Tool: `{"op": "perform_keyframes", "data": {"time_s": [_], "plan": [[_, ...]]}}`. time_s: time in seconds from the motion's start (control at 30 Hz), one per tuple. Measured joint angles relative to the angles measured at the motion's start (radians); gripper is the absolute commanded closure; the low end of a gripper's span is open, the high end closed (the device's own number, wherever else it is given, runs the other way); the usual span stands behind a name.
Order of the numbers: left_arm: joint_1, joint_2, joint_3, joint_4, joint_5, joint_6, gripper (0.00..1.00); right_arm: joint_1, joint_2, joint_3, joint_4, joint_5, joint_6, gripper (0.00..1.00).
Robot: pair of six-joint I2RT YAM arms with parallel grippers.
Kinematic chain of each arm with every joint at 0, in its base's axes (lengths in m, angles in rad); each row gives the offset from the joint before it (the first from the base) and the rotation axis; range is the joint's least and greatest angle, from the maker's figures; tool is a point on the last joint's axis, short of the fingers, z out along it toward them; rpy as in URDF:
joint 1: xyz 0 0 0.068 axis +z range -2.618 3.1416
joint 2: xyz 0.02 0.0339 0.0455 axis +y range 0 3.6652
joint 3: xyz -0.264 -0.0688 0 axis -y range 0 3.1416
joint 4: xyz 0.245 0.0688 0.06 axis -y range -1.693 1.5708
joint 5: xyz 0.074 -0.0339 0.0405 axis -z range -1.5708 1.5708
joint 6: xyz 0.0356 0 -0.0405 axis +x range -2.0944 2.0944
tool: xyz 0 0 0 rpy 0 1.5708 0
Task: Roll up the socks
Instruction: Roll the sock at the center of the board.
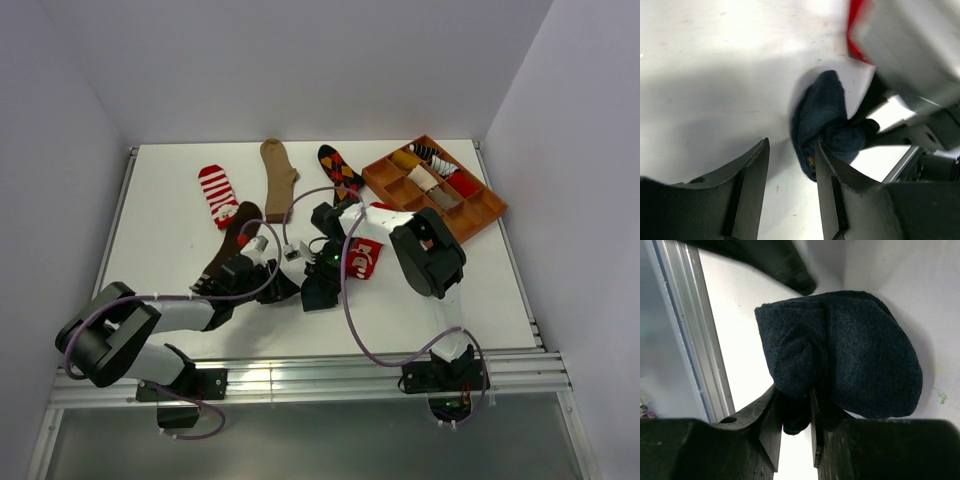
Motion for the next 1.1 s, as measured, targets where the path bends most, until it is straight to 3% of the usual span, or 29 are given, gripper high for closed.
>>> {"op": "perform_keyframes", "data": {"time_s": [0.47, 0.77, 1.1], "plan": [[-0.075, 0.027, 0.058, 0.089, 0.04, 0.176, 0.48, -0.006, 0.09, 0.103, -0.1, -0.006, 0.074, 0.79], [-0.089, 0.177, 0.063, 0.228, 0.121, 0.185, 0.5, -0.018, 0.142, 0.153, -0.156, -0.027, 0.096, 0.8], [-0.094, 0.186, 0.031, 0.32, 0.175, 0.167, 0.52, -0.03, 0.168, 0.174, -0.171, -0.034, 0.171, 0.8]]}}
